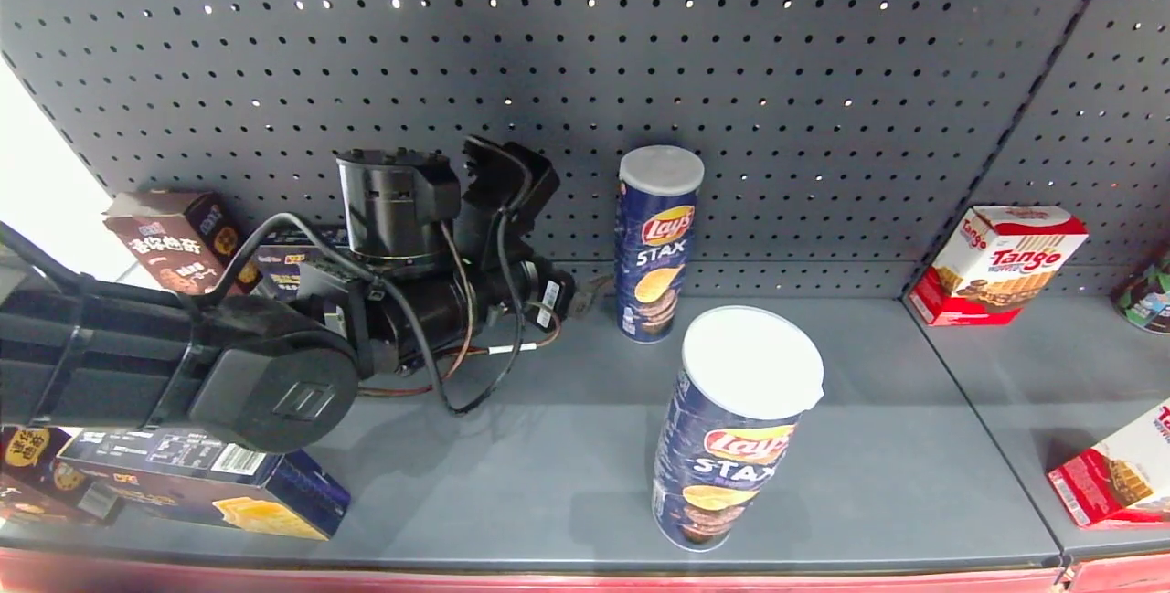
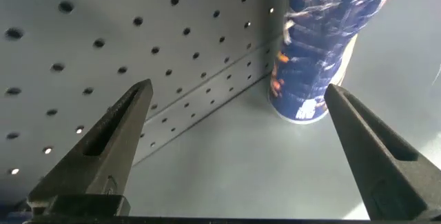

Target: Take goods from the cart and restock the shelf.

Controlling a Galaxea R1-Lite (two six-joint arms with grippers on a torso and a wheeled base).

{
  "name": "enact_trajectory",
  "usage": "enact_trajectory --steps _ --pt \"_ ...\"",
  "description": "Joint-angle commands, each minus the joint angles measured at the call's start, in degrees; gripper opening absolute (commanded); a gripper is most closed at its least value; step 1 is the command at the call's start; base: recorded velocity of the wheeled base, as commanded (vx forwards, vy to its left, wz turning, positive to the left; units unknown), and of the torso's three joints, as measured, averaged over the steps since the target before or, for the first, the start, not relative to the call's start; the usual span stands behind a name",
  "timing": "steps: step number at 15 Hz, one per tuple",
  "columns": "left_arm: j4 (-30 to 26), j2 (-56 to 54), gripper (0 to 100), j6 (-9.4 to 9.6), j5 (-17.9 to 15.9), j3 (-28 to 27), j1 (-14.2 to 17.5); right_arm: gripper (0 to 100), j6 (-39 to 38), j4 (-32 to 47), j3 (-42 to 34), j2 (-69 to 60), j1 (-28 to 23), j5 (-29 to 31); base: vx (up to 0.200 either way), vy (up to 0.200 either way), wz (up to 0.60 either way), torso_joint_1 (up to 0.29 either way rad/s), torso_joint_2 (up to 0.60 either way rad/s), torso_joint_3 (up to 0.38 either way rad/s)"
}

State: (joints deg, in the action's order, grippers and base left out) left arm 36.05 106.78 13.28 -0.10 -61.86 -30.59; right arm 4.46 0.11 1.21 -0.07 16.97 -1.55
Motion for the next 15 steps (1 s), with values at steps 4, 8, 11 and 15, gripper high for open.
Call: enact_trajectory --steps 4,8,11,15 --pt "-0.28 5.99 100 0.08 0.98 -6.96 -0.35 100 0.02 -0.02 0.02 0.07 -0.01 -0.03 0.000 0.000 0.00 0.000 0.00 0.000" --pt "-0.28 6.87 100 0.08 1.68 -7.58 -0.26 100 0.02 -0.02 0.02 0.07 0.08 -0.03 0.000 0.000 0.00 0.000 0.00 0.000" --pt "-0.28 6.78 100 0.08 3.35 -7.05 0.26 100 0.02 -0.02 0.02 0.07 -0.01 -0.03 0.000 0.000 0.00 0.000 0.00 0.000" --pt "-0.28 6.16 100 0.26 5.28 -5.56 0.44 100 0.02 -0.02 0.02 0.07 0.08 -0.03 0.000 0.000 0.00 0.000 0.00 0.000"
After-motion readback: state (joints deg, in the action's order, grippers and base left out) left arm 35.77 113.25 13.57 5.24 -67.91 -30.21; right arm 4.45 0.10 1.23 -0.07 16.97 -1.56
